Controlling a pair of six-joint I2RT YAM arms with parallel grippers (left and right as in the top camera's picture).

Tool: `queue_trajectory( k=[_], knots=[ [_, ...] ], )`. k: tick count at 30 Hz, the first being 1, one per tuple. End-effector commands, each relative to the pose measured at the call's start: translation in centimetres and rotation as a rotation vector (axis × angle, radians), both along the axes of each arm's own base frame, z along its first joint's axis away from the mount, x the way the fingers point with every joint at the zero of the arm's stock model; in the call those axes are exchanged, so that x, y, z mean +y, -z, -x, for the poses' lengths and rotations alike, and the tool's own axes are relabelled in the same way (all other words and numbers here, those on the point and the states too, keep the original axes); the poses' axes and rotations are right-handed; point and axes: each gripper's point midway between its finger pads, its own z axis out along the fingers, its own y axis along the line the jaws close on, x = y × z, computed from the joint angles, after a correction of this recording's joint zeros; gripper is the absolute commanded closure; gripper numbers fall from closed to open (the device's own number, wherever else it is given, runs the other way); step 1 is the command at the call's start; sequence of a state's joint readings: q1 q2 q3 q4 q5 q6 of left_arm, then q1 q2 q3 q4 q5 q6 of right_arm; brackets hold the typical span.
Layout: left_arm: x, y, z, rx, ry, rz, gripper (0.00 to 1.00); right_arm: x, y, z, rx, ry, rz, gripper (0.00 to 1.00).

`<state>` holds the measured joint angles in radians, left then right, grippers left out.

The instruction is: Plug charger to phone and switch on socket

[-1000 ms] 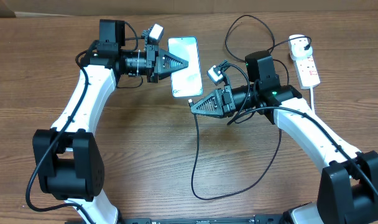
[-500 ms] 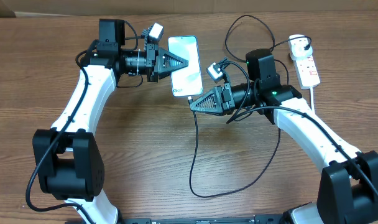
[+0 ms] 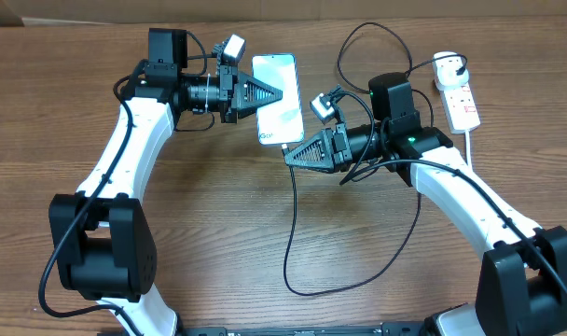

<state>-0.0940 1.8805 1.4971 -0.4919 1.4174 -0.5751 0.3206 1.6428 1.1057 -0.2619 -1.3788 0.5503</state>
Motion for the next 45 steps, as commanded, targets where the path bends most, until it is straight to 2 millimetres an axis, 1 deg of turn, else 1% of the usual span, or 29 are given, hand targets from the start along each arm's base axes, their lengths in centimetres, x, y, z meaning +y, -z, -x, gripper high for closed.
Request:
queue_trajectory(
  k=[1,8,17,32,45],
  knots=[
    [0.00,-0.61,0.04,0.000,0.007,0.013,0.96,-0.08,-0.68,0.06,-0.022,0.004,-0.006,0.96],
    [-0.08,-0.68,-0.09,-0.001,0.004,0.012,0.96,-0.08,-0.68,0.06,-0.022,0.004,-0.006,0.96],
    [-0.99,-0.59,0.33,-0.001,0.023,0.007,0.96,-0.07,-0.77,-0.02,-0.032,0.004,-0.010,0.96],
    [-0.98,-0.60,0.33,0.011,0.022,0.007,0.96,-0.05,-0.81,-0.09,-0.039,0.005,-0.011,0.96],
    [-0.96,-0.66,0.36,0.014,0.024,0.010,0.96,-0.02,-0.47,-0.54,-0.041,0.031,0.010,0.96]
  ],
)
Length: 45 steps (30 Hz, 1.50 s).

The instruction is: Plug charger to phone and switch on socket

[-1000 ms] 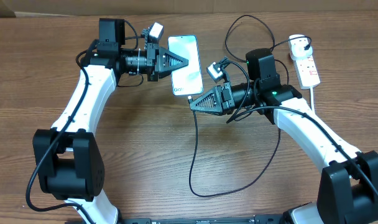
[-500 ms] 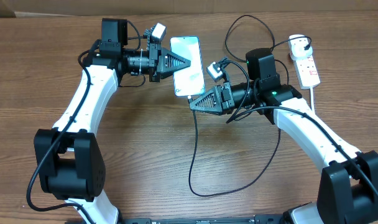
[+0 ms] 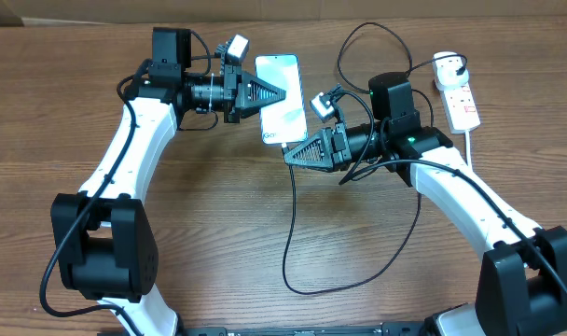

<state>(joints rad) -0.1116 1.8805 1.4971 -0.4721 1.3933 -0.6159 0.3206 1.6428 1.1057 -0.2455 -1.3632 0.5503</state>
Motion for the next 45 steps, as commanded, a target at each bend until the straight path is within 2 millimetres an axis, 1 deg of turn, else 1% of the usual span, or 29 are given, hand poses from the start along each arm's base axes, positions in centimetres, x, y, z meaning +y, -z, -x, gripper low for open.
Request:
queue_trajectory(
  k=[1,9,32,37,45],
  knots=[
    [-0.3,-0.9,0.4,-0.004,0.028,0.028,0.96,-0.1,-0.6,-0.3,-0.020,0.020,0.005,0.96],
    [-0.2,-0.9,0.5,-0.004,0.029,0.031,0.96,0.1,-1.0,-0.8,-0.042,0.034,-0.002,0.96],
    [-0.2,-1.0,0.5,0.002,0.033,0.037,0.96,0.1,-0.1,-2.0,-0.034,0.106,0.050,0.96],
    [0.1,-1.3,0.5,0.002,0.037,0.052,0.96,0.1,-0.1,-2.3,-0.024,0.117,0.053,0.96],
    [0.2,-1.3,0.5,0.005,0.035,0.052,0.96,0.3,-1.0,-3.3,-0.023,0.154,0.038,0.96]
  ],
)
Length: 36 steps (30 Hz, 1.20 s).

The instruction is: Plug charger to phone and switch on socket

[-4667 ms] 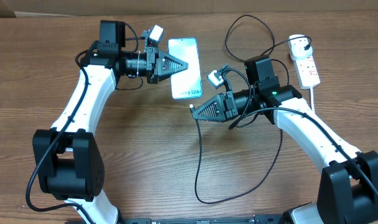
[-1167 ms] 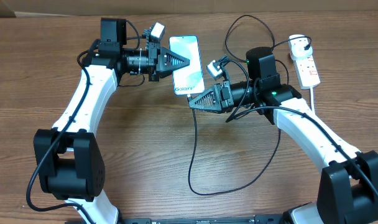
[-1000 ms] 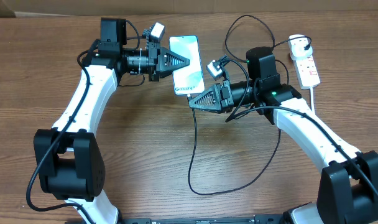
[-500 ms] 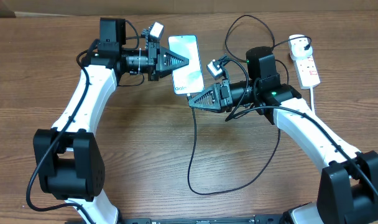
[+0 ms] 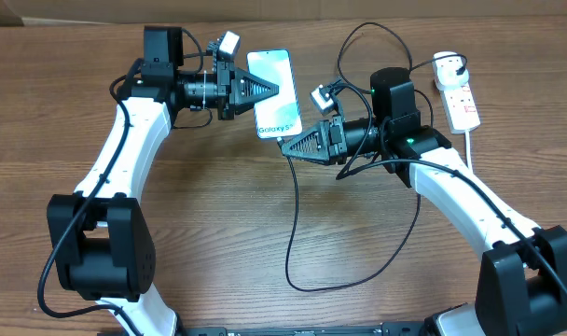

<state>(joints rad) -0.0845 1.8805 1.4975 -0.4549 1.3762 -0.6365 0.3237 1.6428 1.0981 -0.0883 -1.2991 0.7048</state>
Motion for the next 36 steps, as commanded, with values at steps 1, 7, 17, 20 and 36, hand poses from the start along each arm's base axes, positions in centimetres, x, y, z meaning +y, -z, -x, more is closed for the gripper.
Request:
queue_trajectory(
  k=[1,7,17,20,36],
  knots=[
    [-0.9,-1.4,1.4,0.002,0.076,0.062,0.96,-0.1,-0.4,-1.7,-0.015,0.096,0.033,0.96],
    [-0.9,-1.4,1.4,0.002,0.076,0.062,0.96,0.6,-0.3,-1.3,-0.018,0.087,0.040,0.96],
    [-0.9,-1.5,1.5,0.021,0.079,0.068,0.96,2.3,0.4,-1.1,-0.008,0.117,0.085,0.96],
    [-0.9,-1.5,1.5,0.021,0.079,0.068,0.96,2.2,0.5,-1.2,-0.009,0.125,0.088,0.96],
    [4.0,-1.8,-1.3,-0.040,-0.047,0.064,0.96,1.1,0.6,-2.1,-0.084,0.141,0.089,0.96]
  ],
)
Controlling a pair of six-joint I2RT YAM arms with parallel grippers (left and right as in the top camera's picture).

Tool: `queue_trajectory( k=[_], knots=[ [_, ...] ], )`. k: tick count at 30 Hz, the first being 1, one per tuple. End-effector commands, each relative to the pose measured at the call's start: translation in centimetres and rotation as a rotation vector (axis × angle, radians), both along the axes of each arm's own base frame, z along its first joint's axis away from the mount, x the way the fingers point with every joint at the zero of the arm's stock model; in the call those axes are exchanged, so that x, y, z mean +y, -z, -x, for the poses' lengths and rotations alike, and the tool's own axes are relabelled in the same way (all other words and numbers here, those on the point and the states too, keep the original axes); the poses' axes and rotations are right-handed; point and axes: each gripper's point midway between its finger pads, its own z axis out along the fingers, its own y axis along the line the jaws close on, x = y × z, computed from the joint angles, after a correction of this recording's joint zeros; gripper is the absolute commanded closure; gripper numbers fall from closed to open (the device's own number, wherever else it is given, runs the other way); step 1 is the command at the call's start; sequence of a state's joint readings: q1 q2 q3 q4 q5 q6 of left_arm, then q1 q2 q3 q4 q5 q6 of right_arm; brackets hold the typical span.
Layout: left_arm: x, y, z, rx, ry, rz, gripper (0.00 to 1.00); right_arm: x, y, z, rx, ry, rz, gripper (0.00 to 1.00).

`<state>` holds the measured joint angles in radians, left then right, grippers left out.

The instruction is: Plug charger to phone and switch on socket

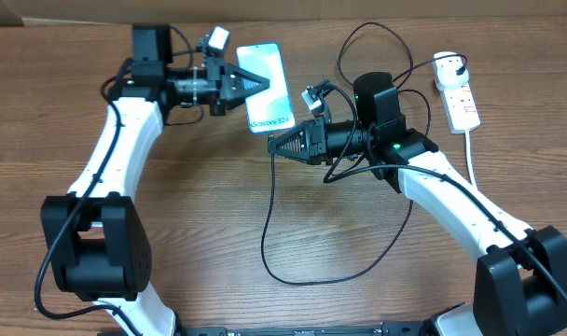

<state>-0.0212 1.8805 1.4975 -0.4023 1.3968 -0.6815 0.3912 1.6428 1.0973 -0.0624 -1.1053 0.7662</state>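
Note:
The white phone (268,86) is screen up and tilted at the back centre of the overhead view. My left gripper (254,83) is shut on its left edge. My right gripper (272,146) sits just below the phone's bottom edge, shut on the plug end of the black charger cable (267,233). The cable loops down across the table and back up towards the right arm. Whether the plug touches the phone's port cannot be made out. The white socket strip (463,101) lies at the far right with a white adapter (448,65) plugged into it.
The wooden table (190,215) carries only these things. A cardboard edge runs along the back. The cable's loop lies in front of the right arm, and another loop rises behind that arm towards the adapter.
Both grippers have moved left. The phone, still in my left gripper, is now further left and slightly higher. My right gripper stays just under its bottom edge, and the cable loop has shifted left.
At first my left gripper held the phone's left edge and my right gripper held the cable end by the phone's bottom. That hold stayed the same at each later moment. Phone and plug then stood further back and left each time, and stand furthest left now.

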Motion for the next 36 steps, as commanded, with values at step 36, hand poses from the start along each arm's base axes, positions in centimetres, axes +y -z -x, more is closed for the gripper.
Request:
queue_trajectory(
  k=[36],
  knots=[
    [4.5,13.3,2.5,0.133,-0.149,-0.795,0.96,-18.9,22.8,-1.7,0.352,0.733,1.074,0.87]
  ],
)
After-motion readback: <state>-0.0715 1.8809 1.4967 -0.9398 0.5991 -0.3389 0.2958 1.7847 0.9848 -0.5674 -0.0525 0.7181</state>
